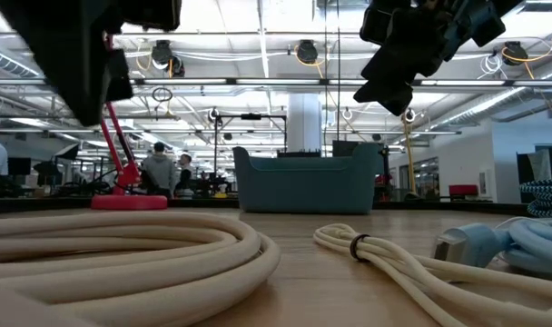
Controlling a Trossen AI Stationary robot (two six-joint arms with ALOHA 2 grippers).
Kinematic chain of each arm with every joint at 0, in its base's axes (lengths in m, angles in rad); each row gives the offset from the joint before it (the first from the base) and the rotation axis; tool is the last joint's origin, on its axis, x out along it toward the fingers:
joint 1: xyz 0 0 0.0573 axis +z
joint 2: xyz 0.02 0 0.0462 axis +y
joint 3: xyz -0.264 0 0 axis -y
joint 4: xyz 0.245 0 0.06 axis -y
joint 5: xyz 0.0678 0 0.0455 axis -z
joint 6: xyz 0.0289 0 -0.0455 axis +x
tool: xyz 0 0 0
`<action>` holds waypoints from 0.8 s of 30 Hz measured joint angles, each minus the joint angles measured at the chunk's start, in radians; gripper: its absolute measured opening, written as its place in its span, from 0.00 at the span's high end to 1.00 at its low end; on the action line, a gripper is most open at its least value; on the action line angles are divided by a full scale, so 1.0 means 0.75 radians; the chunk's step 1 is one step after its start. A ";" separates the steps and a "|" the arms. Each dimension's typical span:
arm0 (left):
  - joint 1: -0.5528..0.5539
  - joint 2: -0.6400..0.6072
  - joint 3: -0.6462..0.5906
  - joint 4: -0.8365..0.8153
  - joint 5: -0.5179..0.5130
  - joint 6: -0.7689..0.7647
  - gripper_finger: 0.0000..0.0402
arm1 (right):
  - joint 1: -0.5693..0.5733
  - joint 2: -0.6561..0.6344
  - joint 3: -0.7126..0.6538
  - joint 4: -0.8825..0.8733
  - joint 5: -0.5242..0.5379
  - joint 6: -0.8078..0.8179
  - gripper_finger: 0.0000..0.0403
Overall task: Pick & Place USB Port
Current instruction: Put the brown wire cable into the blue bin
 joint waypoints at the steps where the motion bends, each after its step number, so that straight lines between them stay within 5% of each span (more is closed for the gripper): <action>1: -0.014 0.013 0.000 -0.004 0.007 -0.005 0.70 | 0.000 0.000 0.000 0.000 0.000 0.000 0.59; 8: -0.112 0.152 -0.003 0.076 0.118 -0.127 0.70 | 0.000 0.000 0.000 -0.001 0.000 0.010 0.59; 15: -0.220 0.213 -0.002 0.156 0.025 -0.319 0.70 | 0.000 0.001 0.000 0.000 0.001 0.015 0.59; 20: -0.312 0.203 0.002 0.220 -0.021 -0.141 0.70 | 0.000 0.001 -0.001 0.002 0.045 0.003 0.59; 24: -0.354 0.204 -0.001 0.200 -0.030 0.316 0.70 | -0.002 0.001 -0.001 0.010 0.103 -0.018 0.59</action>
